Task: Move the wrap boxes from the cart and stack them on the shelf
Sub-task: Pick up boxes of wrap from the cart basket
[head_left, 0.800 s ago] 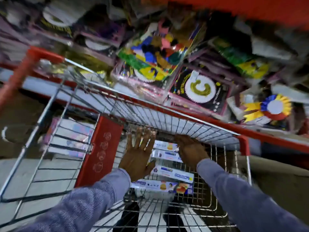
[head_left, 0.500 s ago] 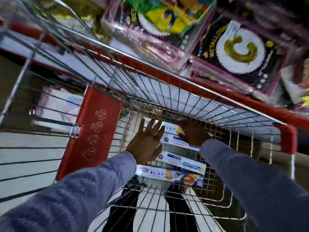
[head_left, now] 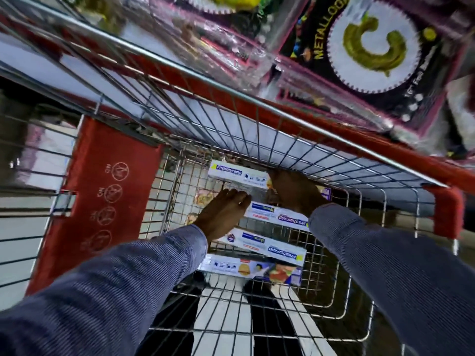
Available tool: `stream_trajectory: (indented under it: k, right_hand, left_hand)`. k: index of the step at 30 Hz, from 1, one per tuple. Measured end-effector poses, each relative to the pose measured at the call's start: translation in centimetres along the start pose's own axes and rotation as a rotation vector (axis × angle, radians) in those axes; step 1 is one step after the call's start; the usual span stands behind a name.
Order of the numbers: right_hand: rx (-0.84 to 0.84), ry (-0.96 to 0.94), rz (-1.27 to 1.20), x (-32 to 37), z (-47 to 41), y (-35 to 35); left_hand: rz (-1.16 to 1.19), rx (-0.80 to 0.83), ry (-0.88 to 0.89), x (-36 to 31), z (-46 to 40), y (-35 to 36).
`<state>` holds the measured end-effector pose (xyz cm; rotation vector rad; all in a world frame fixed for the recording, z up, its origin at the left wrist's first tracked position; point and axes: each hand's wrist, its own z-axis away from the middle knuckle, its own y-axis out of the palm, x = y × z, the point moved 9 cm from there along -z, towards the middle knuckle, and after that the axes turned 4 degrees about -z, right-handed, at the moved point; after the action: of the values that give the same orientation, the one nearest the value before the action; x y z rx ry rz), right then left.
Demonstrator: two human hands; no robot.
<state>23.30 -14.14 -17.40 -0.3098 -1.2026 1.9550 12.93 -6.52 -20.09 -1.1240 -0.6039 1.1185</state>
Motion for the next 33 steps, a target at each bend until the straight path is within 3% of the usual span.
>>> stream_trajectory:
  k: [4, 8, 13, 16, 19, 23, 28, 33]
  right_hand:
    - [-0.07, 0.01, -0.015, -0.1, 2.2, -1.4]
    - [-0.14, 0.016, -0.024, 1.6, 5.5, -5.3]
    - [-0.248, -0.058, -0.11, 5.2, 11.4, -14.4]
    - [-0.455, -0.162, -0.044, 7.8, 16.5, -23.5]
    - [-0.465, -0.201, -0.077, 9.1, 19.4, -30.4]
    - [-0.606, -0.253, 0.062, 11.0, 25.0, -41.4]
    - [-0.686, -0.227, 0.094, 11.4, 30.8, -51.7]
    - [-0.729, -0.137, 0.13, 9.7, 33.0, -58.1]
  left_hand:
    - [0.05, 0.02, -0.037, 0.0, -0.2, -0.3]
    - [0.057, 0.003, -0.037, -0.8, 2.6, -4.9]
    - [0.056, -0.12, -0.045, -1.1, 8.8, -15.6]
    - [0.051, -0.242, -0.059, -1.5, 12.9, -24.4]
    - [0.072, -0.354, -0.094, -1.5, 15.7, -32.4]
    - [0.1, -0.448, -0.08, -1.9, 18.8, -43.7]
    - [0.083, -0.608, -0.079, -0.9, 19.8, -54.6]
    - [0.172, -0.648, -0.037, -1.2, 18.6, -62.0]
